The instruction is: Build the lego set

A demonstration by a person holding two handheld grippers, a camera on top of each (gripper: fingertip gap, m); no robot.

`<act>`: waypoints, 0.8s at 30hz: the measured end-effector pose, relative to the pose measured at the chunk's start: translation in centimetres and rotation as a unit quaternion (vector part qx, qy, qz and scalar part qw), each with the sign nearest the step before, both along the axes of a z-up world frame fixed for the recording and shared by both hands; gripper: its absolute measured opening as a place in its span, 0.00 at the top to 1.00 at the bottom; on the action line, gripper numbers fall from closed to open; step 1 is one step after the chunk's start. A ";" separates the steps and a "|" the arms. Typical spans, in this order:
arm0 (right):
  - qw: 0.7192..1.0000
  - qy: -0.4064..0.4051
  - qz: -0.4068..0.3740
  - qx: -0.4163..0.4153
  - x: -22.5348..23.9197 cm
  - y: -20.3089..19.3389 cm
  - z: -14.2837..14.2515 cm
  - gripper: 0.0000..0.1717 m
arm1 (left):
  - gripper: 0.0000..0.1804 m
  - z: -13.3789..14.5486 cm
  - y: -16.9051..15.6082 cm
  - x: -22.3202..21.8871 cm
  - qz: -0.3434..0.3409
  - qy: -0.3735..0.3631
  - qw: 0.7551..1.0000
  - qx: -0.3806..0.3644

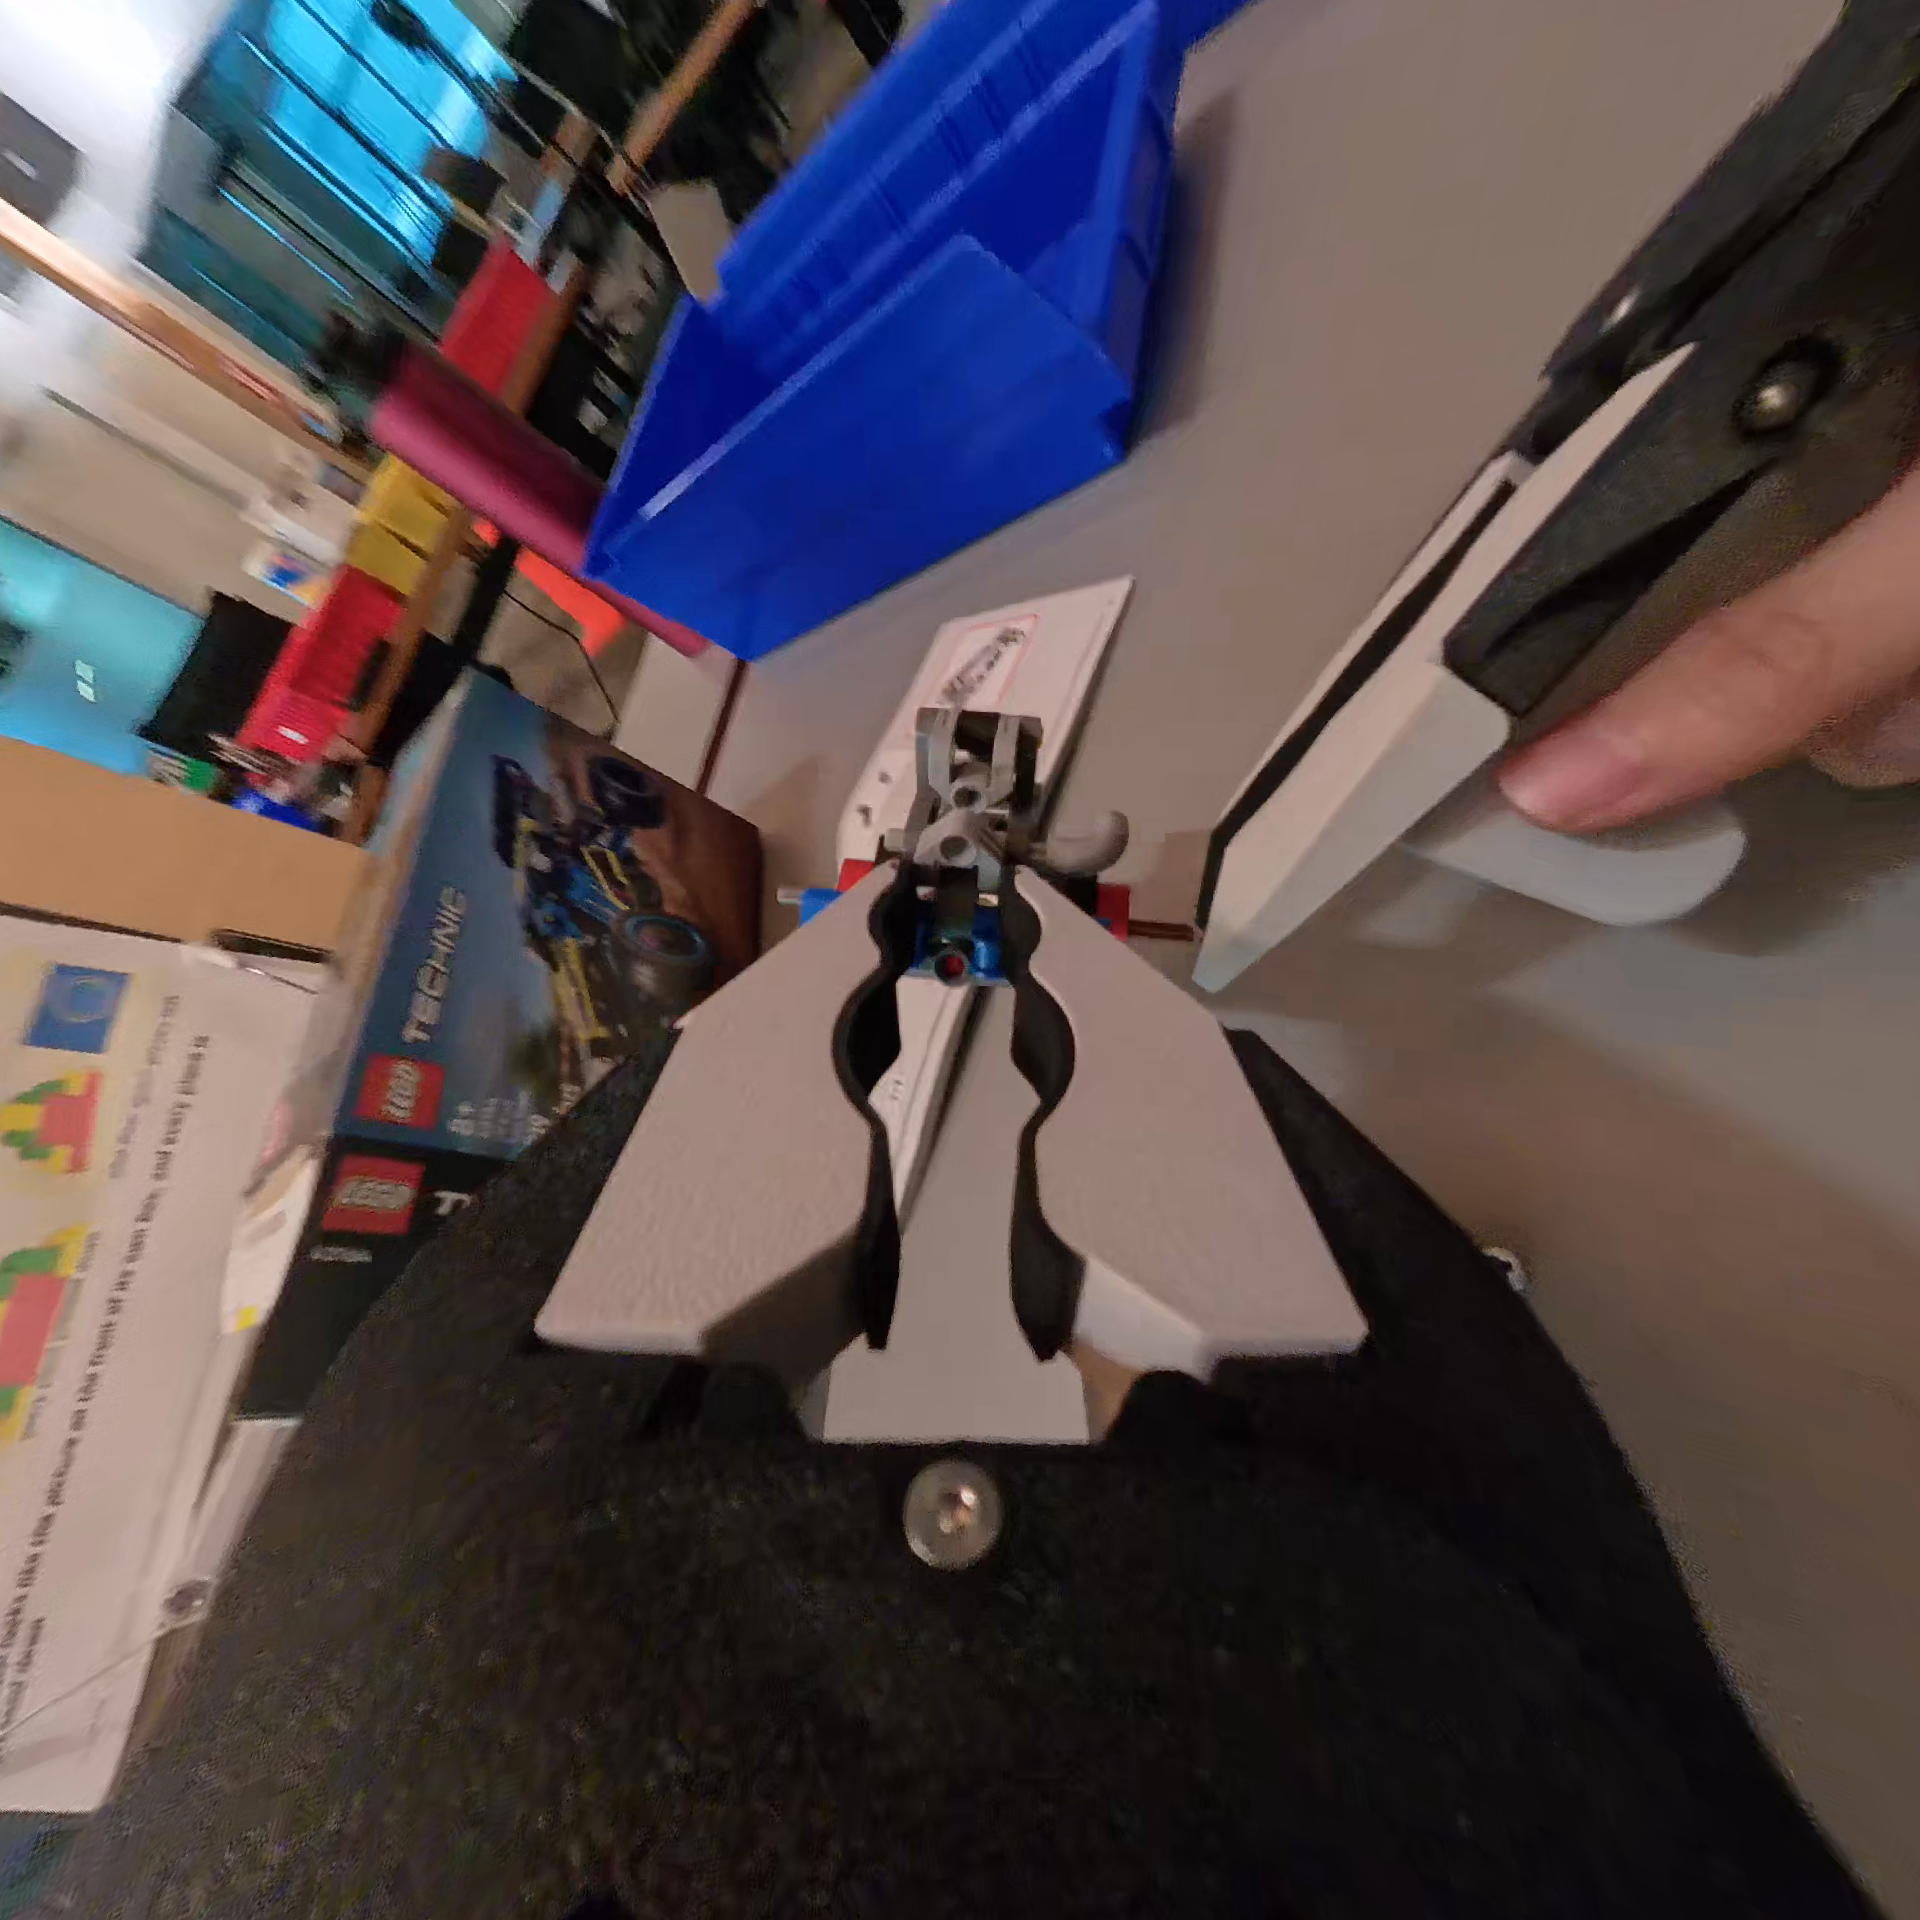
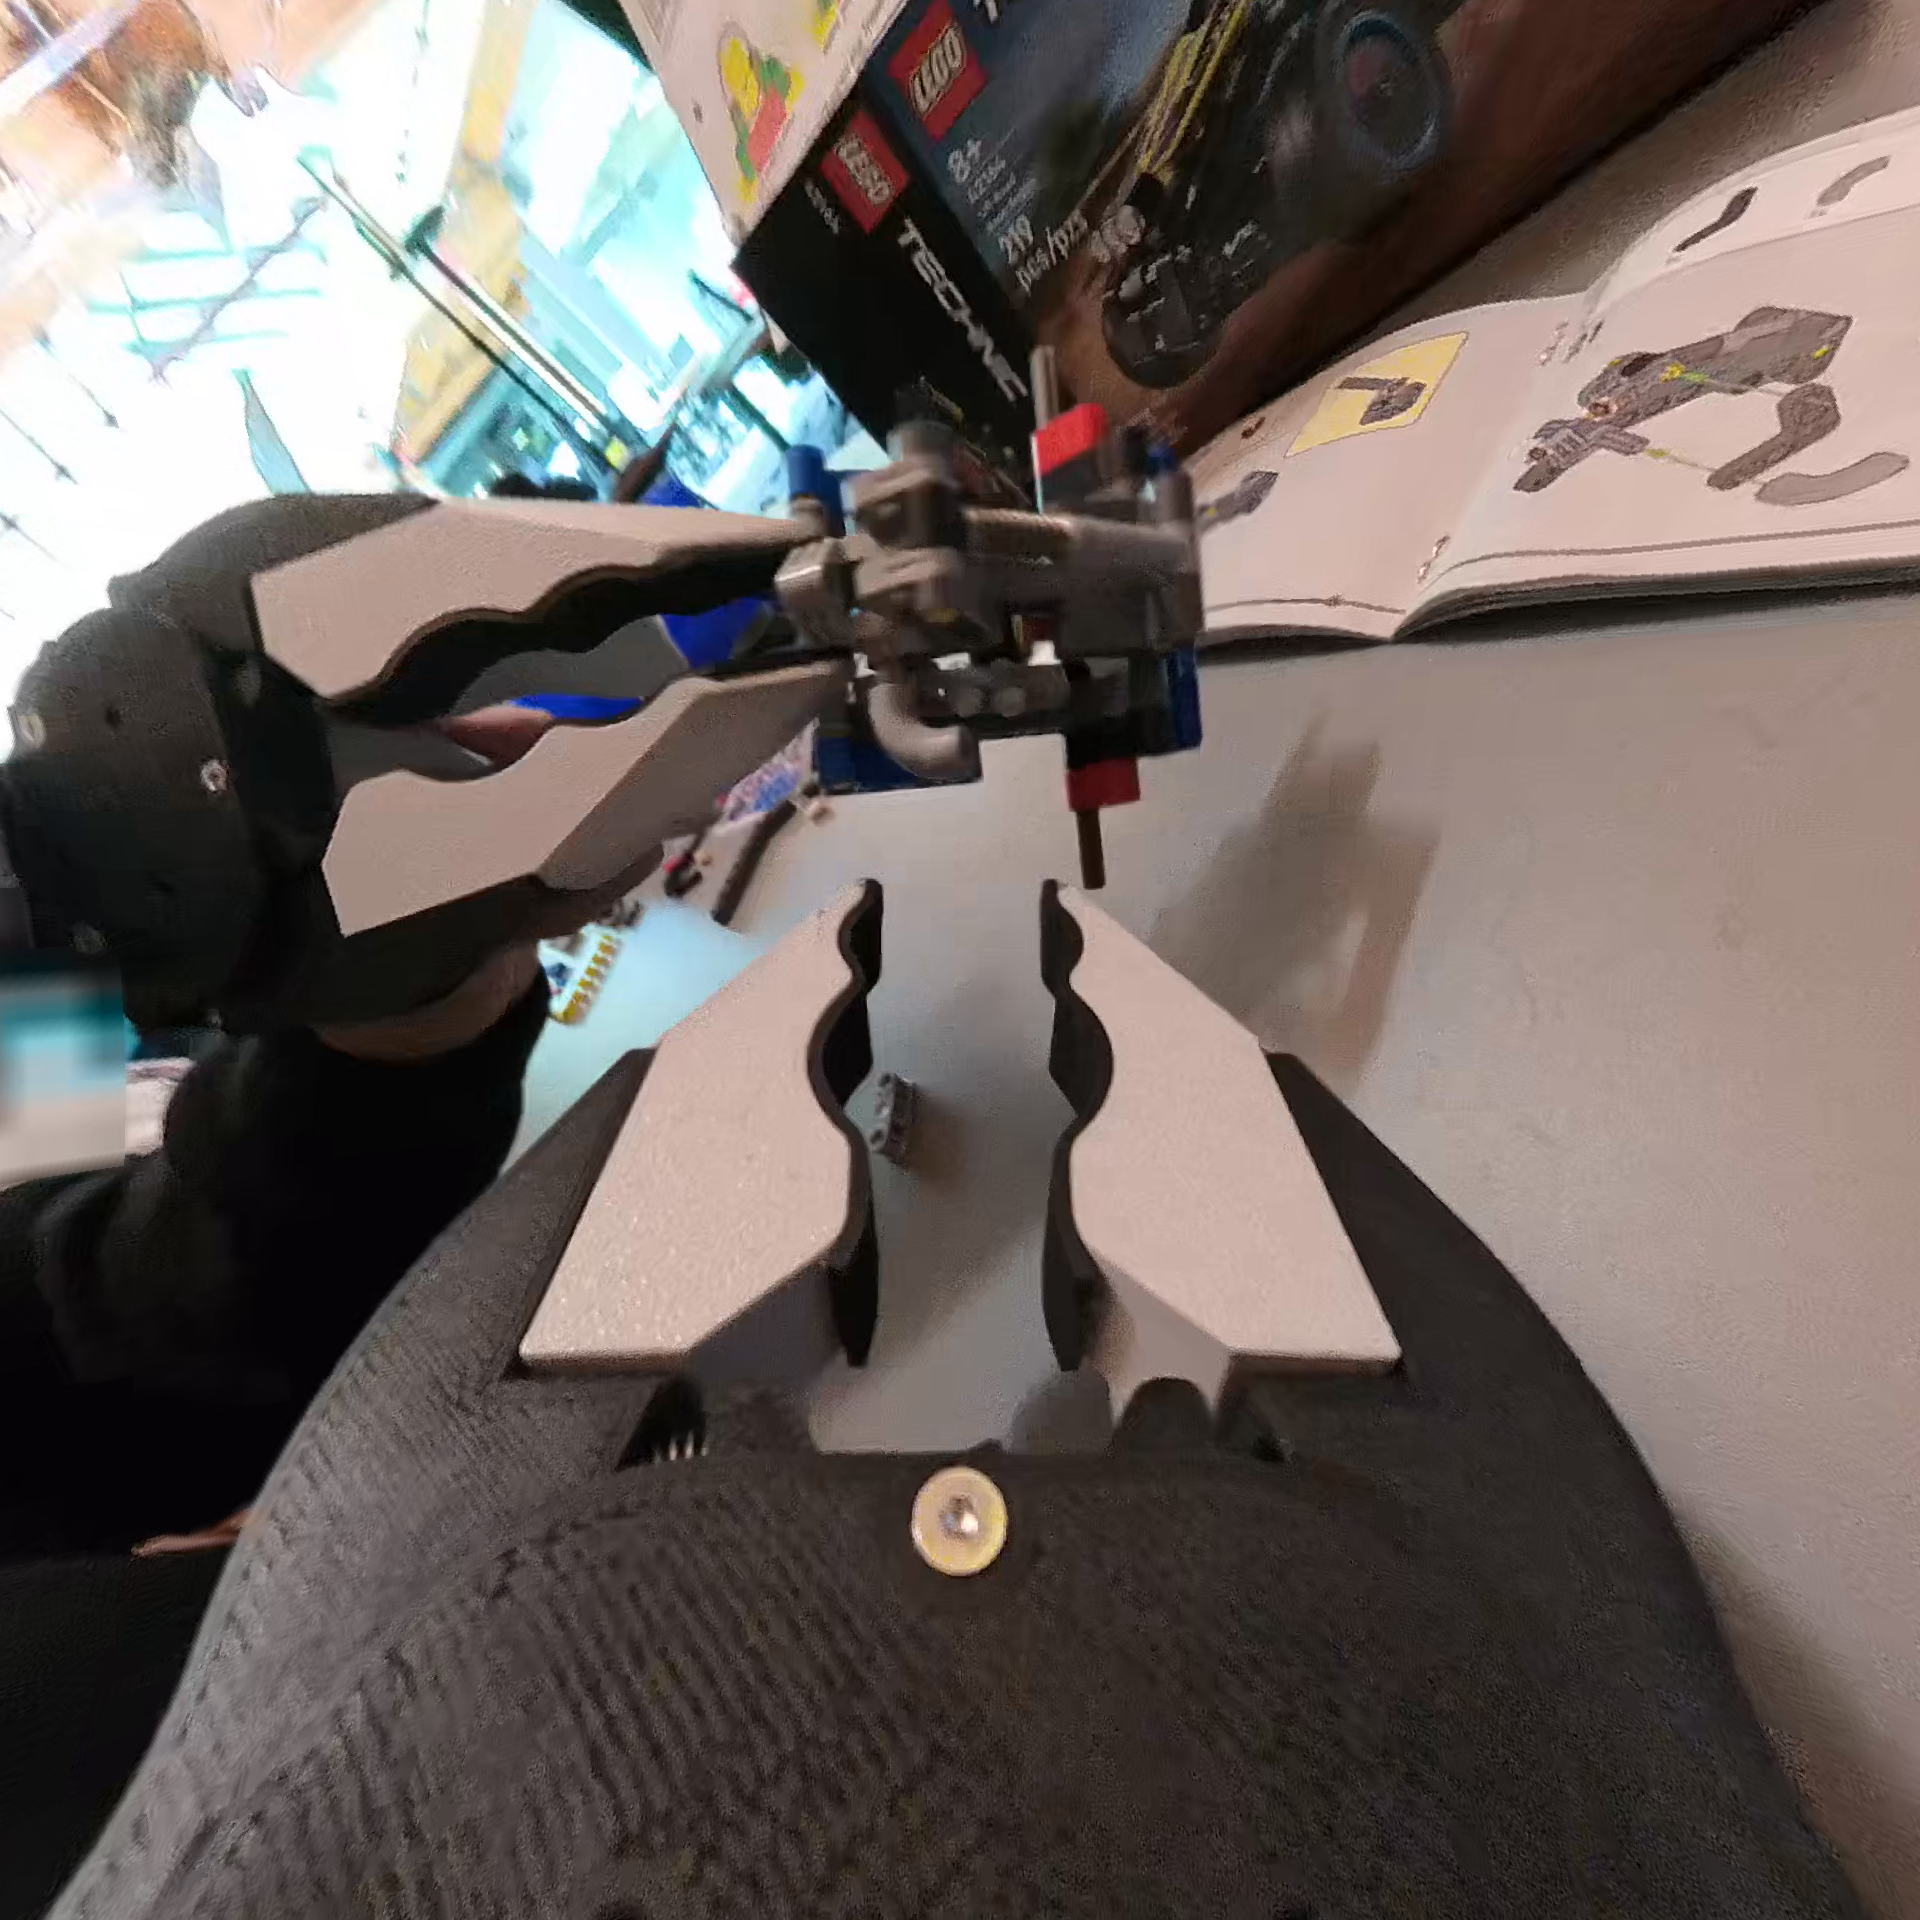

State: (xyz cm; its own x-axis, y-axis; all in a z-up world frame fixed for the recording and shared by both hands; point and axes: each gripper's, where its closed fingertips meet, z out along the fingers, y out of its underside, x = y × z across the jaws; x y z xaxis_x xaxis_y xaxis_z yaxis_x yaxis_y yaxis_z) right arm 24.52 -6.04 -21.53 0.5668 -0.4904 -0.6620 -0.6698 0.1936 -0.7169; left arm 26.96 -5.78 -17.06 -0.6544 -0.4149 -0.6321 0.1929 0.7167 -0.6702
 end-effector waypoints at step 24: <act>0.999 0.000 -0.032 -0.031 1.1 2.5 -0.5 0.93 | 0.93 -4.9 3.1 -0.7 0.003 0.225 0.954 -0.199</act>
State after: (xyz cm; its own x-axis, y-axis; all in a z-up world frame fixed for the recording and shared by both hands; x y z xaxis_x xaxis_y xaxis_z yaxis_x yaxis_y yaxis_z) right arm 25.61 -3.52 -22.03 0.5337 -0.5649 -0.6293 -0.6569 0.1917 -0.7292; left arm 26.26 -2.65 -21.98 -0.8193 -0.5678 -0.0796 -0.1819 0.3890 -0.9031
